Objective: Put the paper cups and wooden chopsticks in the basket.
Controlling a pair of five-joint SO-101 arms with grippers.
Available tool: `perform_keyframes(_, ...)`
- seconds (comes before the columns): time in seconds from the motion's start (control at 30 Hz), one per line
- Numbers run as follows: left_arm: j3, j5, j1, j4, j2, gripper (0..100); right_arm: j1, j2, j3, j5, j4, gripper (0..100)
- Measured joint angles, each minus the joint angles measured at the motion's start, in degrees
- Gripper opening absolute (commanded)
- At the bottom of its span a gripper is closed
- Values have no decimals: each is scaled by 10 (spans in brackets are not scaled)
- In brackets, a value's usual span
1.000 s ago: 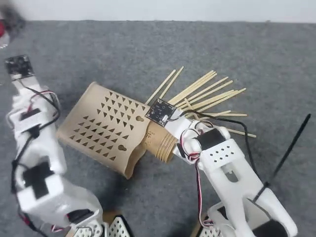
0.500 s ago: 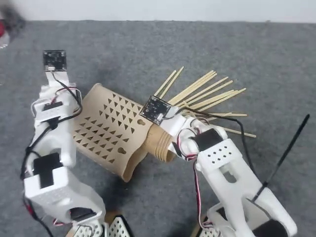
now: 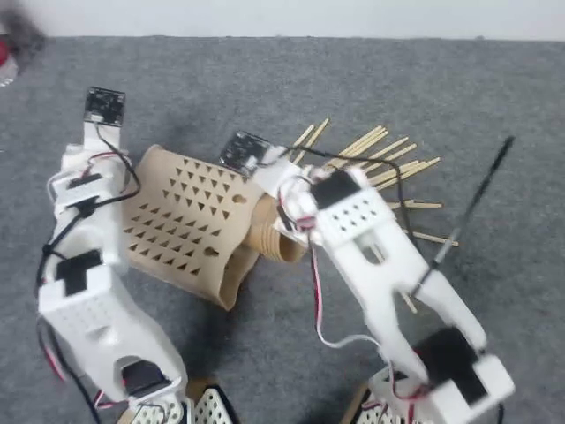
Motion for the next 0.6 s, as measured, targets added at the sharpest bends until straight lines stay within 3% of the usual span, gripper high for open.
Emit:
perform_keyframes(0.23, -135, -5, -46, 76, 120, 10, -38, 116, -187, 0, 52, 8)
perform_keyframes(0.37, -201, -52, -47, 138, 152, 10, -50, 171, -295, 0, 96, 8)
perform_keyframes(0.6, -215, -73, -55, 149, 157, 10, -59, 217, -433, 0, 171, 8)
